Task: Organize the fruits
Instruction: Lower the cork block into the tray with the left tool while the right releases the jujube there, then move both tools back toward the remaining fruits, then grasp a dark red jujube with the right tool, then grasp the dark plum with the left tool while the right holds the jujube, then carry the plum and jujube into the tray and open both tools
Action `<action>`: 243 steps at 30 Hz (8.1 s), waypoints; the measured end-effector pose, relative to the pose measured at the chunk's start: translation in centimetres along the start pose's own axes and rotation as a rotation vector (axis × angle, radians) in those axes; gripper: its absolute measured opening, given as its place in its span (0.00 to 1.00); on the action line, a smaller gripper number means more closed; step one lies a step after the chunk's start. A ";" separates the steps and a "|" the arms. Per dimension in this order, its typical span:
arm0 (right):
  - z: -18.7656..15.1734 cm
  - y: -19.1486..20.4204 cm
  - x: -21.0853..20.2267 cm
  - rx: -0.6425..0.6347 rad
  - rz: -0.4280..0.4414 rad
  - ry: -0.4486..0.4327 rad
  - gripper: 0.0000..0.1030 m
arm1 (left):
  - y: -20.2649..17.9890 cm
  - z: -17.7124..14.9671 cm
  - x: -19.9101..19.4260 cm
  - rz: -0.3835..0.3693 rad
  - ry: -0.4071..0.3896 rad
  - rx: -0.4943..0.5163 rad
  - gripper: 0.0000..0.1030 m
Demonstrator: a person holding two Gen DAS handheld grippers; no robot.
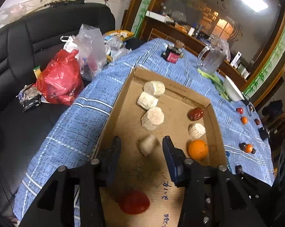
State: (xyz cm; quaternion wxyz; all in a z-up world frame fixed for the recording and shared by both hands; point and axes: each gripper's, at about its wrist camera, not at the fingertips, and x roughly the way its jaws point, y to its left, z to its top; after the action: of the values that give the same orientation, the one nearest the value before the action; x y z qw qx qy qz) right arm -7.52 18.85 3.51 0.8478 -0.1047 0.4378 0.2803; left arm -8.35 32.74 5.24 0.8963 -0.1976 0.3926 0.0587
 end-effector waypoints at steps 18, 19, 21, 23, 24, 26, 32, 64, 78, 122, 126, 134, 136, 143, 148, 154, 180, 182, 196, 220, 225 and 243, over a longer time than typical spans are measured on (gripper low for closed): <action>-12.9 -9.6 -14.2 0.371 -0.274 -0.267 0.77 | -13.0 -8.7 -13.6 0.070 -0.272 0.338 0.88; -13.9 -10.4 -14.5 0.419 -0.264 -0.263 0.77 | -14.1 -9.5 -14.2 0.070 -0.285 0.369 0.88; -15.4 -11.6 -15.2 0.480 -0.249 -0.261 0.77 | -16.2 -11.0 -15.0 0.070 -0.304 0.436 0.88; -16.6 -12.2 -15.7 0.509 -0.239 -0.267 0.77 | -18.2 -12.3 -15.5 0.070 -0.318 0.491 0.88; -17.2 -12.4 -16.0 0.516 -0.236 -0.270 0.77 | -18.9 -12.8 -15.6 0.068 -0.318 0.509 0.88; -18.2 -12.8 -16.6 0.535 -0.233 -0.278 0.79 | -20.2 -13.7 -15.5 0.065 -0.317 0.544 0.88; -19.6 -14.4 -17.2 0.580 -0.225 -0.291 0.80 | -22.3 -15.1 -14.6 0.072 -0.301 0.603 0.88; -19.7 -13.6 -14.2 0.541 -0.210 -0.219 0.80 | -21.4 -15.9 -11.2 0.046 -0.193 0.596 0.88; -17.9 -21.3 -16.4 0.622 -0.269 -0.250 0.80 | -19.0 -12.3 -4.8 -0.047 -0.032 0.464 0.88; -8.5 -34.7 -6.5 0.556 -0.238 -0.136 0.28 | -31.4 -7.3 9.9 -0.204 0.144 0.508 0.79; -9.0 -35.4 -7.0 0.587 -0.239 -0.139 0.28 | -31.2 -6.5 11.5 -0.195 0.155 0.490 0.66; -9.1 -35.4 -6.9 0.606 -0.224 -0.128 0.29 | -29.8 -5.2 14.0 -0.256 0.232 0.423 0.38; -9.2 -35.5 -6.7 0.617 -0.213 -0.122 0.29 | -30.1 -5.3 14.1 -0.257 0.222 0.441 0.38; -9.2 -35.1 -6.5 0.610 -0.225 -0.121 0.29 | -30.3 -5.1 14.8 -0.275 0.187 0.431 0.44; -9.2 -34.7 -6.4 0.602 -0.226 -0.123 0.29 | -30.2 -5.0 14.7 -0.301 0.183 0.420 0.47; -9.3 -34.6 -6.5 0.599 -0.231 -0.125 0.29 | -30.5 -5.3 14.4 -0.359 0.193 0.423 0.38; -9.3 -34.1 -6.5 0.576 -0.267 -0.130 0.29 | -28.9 -4.6 13.2 -0.378 0.140 0.328 0.17; -9.3 -34.1 -6.5 0.578 -0.266 -0.132 0.29 | -28.3 -4.2 12.4 -0.388 0.111 0.308 0.17; -8.8 -32.3 -8.6 0.524 -0.291 -0.236 0.29 | -24.6 -3.7 4.4 -0.360 -0.043 0.265 0.18; -4.6 -10.5 -10.1 0.294 0.043 -0.194 0.30 | -3.1 -3.6 -4.6 -0.070 -0.130 0.065 0.18; -3.2 -5.4 -7.8 0.178 0.058 -0.143 0.30 | -1.1 -3.8 -3.9 -0.028 -0.113 0.048 0.18; -1.2 1.2 -0.4 -0.019 -0.020 -0.018 0.30 | 1.4 -3.9 -2.5 0.029 -0.099 0.039 0.20</action>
State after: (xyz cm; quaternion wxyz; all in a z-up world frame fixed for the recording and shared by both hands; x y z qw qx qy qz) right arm -9.24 19.21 3.14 0.8535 -0.1148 0.4262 0.2768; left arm -13.04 32.56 4.24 0.9174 -0.1712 0.3515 0.0739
